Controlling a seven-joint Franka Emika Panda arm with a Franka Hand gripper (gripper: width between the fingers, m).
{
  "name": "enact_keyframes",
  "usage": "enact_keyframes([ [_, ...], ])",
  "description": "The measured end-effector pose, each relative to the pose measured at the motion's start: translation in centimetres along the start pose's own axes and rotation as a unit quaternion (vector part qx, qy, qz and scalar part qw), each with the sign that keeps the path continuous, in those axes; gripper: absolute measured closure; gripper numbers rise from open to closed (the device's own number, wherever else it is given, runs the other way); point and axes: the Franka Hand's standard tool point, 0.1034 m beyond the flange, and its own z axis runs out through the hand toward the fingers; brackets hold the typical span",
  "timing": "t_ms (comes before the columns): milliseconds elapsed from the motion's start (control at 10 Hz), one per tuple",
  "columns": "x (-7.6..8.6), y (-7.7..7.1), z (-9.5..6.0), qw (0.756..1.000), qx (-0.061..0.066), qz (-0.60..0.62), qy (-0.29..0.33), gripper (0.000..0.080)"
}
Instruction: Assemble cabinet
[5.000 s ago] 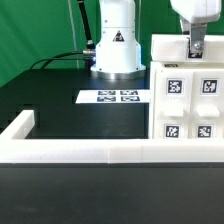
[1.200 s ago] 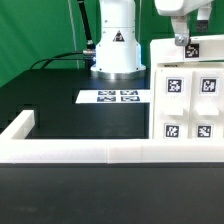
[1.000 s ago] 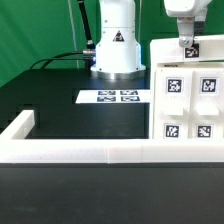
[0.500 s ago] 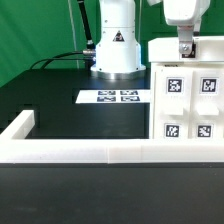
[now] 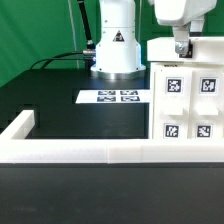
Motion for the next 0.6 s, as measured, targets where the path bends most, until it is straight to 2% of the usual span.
enact_keyframes([
  [200, -0.22, -0.05, 0.05, 0.991, -0.005, 0.135, 0.006, 0.0242],
  [400, -0.31, -0.21, 0.09, 0.976, -0.009, 0.216, 0.012, 0.0242],
  [600, -0.28, -0.22, 0.1, 0.95, -0.01, 0.312, 0.017, 0.0241],
])
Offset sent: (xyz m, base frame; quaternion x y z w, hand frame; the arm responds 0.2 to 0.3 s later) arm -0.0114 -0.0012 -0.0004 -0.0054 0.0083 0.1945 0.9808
